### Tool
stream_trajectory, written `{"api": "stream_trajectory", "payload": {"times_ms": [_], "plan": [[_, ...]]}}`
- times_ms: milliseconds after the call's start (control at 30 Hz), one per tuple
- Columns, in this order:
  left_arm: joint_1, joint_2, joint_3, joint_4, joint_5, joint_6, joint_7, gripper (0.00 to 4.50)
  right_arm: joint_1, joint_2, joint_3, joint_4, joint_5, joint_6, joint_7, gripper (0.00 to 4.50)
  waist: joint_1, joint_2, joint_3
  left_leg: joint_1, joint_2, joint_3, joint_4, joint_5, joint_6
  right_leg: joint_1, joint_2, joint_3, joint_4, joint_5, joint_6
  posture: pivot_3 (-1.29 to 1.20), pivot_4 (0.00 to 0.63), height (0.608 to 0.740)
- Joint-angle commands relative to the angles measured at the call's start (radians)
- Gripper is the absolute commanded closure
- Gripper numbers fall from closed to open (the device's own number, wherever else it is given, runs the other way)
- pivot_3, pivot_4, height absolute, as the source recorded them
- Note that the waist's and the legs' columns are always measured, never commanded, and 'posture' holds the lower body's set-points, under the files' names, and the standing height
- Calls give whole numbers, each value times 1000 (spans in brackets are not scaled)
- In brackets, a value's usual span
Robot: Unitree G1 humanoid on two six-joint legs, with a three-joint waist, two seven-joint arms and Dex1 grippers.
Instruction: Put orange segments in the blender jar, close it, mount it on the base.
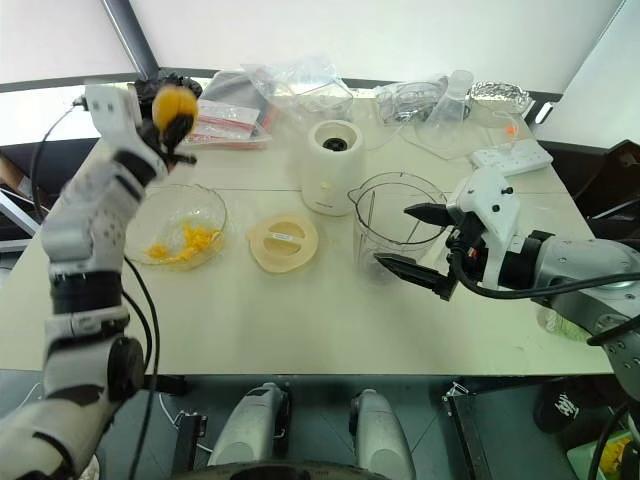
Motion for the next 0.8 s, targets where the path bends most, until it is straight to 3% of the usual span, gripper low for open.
{"api": "stream_trajectory", "payload": {"times_ms": [33,300,567,800], "plan": [[-144,-8,-79,111,7,-70,-146,3617,21,2,-65,-34,-15,-19,-20,0,-2,0,0,0,0,0,0,0,0,0,0,0,0,0,0,0,150,740],[-465,-165,-232,501,55,-294,-518,3617,202,66,-246,-162,-1,6,-131,0,-1,-1,0,-7,-1,-3,0,0,0,-4,1,-1,-1,-1,1,0,150,740],[-565,-289,-292,754,107,-406,-781,3617,385,142,-430,-317,74,18,-270,0,-30,0,0,-9,-1,-5,-1,0,1,-8,3,-1,0,-1,3,0,150,740],[-594,-349,-333,902,200,-502,-855,3617,535,158,-510,-375,152,-52,-377,0,-28,0,0,-9,-1,-5,0,0,1,-8,2,-1,0,-3,0,0,150,740]]}}
